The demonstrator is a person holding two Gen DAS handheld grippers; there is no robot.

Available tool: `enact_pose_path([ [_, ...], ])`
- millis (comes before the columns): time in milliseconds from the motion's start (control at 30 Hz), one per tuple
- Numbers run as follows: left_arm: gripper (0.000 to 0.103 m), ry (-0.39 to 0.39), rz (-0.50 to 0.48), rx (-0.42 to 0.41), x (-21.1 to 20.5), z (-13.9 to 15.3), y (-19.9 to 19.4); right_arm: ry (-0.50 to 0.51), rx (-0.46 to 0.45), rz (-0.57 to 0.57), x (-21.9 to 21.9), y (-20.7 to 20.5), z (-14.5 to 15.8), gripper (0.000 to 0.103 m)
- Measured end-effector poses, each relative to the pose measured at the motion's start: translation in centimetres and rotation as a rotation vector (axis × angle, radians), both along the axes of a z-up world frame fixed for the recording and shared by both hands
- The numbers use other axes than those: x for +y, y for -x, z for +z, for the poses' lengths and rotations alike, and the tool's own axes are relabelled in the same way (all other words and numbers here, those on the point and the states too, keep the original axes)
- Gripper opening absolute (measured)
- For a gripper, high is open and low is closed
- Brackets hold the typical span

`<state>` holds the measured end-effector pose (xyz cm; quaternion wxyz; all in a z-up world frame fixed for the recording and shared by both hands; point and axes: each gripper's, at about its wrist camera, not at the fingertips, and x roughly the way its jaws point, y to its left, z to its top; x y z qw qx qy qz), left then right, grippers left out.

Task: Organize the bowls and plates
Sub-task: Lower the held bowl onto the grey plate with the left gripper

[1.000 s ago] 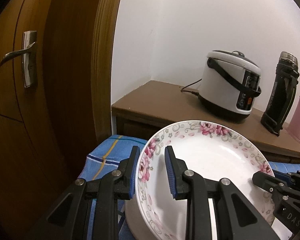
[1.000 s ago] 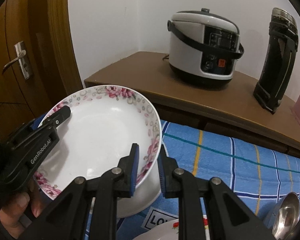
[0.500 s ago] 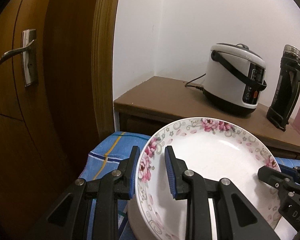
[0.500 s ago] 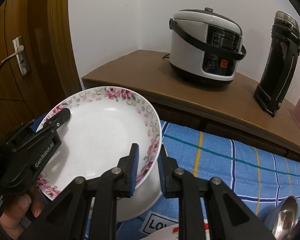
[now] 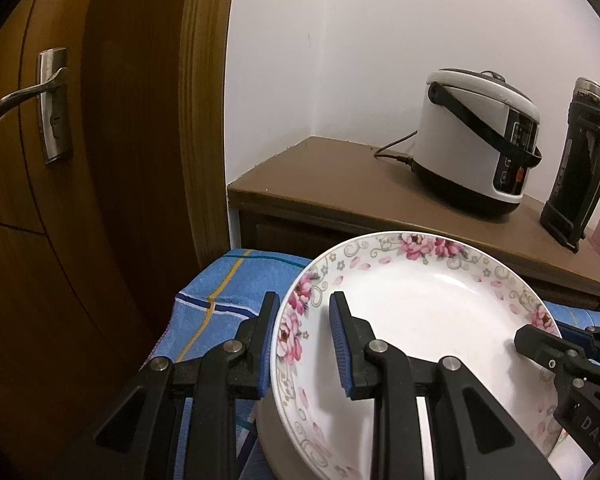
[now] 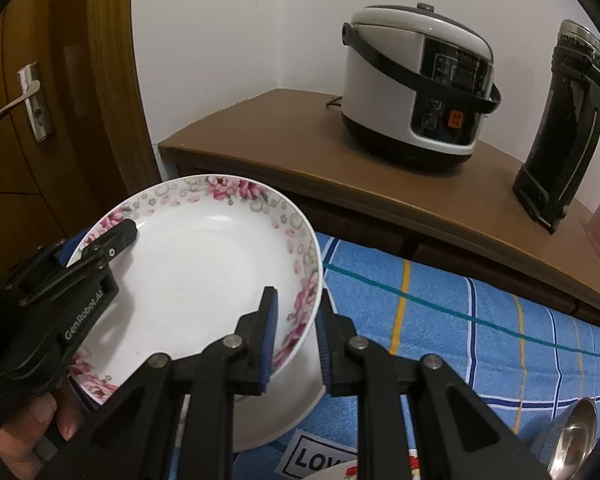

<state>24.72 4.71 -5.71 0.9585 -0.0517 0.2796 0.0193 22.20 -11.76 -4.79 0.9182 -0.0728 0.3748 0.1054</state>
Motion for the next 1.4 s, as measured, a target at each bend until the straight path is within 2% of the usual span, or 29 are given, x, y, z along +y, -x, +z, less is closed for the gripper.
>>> enact_pose_path([
  [500, 0.028, -0.011, -0.028, 0.057, -0.4, -1.0, -0.6, 0.024, 0.053, -0.005, 0.0, -0.6, -0.6, 0.019],
  [1000, 0.028, 0.008, -0.07, 0.197, -0.7, -2.7, -1.9, 0.086, 0.142, 0.0, 0.2, -1.7, -1.8, 0.02],
  [1400, 0.028, 0.017, -0.084, 0.236, -0.6, -3.0, -2.1, 0.108, 0.184, 0.007, 0.4, -2.4, -2.6, 0.021],
])
